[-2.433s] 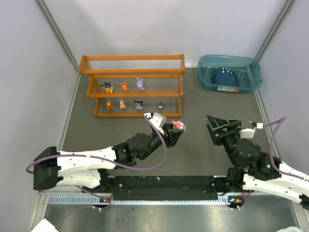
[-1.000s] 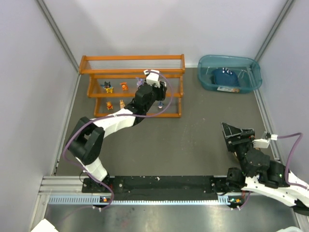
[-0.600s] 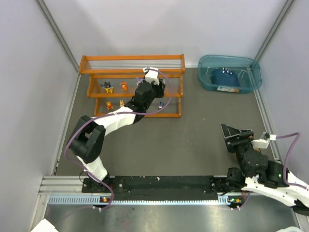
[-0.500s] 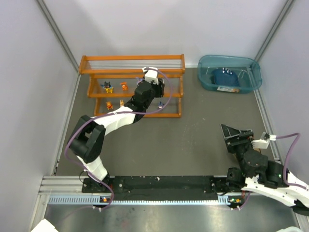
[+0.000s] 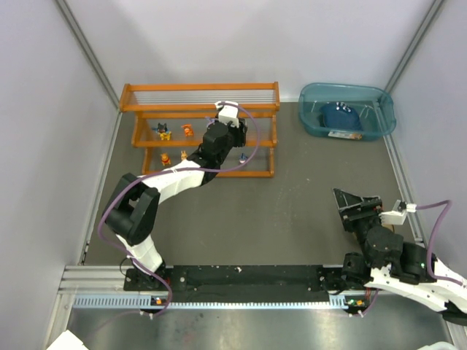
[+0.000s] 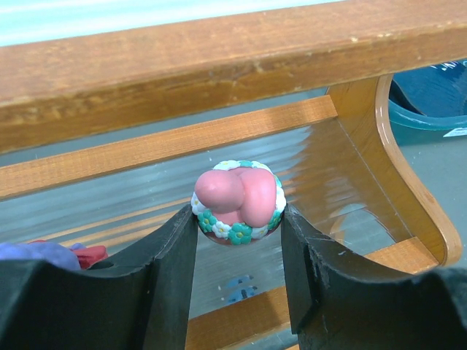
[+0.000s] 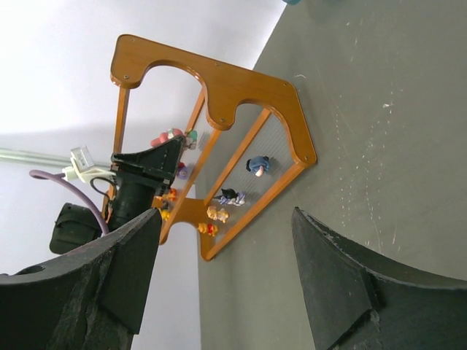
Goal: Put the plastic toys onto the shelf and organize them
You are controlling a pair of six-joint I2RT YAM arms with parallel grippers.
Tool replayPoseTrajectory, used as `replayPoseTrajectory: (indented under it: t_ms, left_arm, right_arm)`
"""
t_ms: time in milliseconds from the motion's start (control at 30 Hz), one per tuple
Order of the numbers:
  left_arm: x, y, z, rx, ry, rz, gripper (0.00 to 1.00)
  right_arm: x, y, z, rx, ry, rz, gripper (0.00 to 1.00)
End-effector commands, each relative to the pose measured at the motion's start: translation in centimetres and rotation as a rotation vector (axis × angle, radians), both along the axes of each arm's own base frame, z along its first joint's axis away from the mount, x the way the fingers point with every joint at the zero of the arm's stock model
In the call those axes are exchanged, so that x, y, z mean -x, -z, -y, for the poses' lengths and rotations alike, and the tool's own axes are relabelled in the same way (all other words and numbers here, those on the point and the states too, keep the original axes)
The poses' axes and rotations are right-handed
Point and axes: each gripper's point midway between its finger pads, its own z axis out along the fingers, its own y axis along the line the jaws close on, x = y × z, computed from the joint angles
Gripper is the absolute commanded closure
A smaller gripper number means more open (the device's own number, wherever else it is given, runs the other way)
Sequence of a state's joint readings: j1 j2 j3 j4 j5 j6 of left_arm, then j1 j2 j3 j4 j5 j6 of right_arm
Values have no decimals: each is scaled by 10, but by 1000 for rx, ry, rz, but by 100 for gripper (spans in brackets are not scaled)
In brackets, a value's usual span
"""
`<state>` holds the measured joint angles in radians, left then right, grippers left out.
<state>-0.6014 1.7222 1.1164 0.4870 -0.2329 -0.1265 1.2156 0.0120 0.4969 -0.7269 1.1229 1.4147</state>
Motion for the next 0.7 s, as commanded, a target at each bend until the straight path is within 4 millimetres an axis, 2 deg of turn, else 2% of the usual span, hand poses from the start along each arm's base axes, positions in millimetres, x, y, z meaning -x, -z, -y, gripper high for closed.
replayPoseTrajectory:
  t_ms: [0, 667]
  left_arm:
    - [-4, -20, -3, 38, -14, 53, 99]
    - [2, -7, -10, 35, -35, 19, 98]
  right_arm:
    - [2, 1, 1, -28, -12, 3, 28]
    - [3, 5, -1, -32, -18, -7, 28]
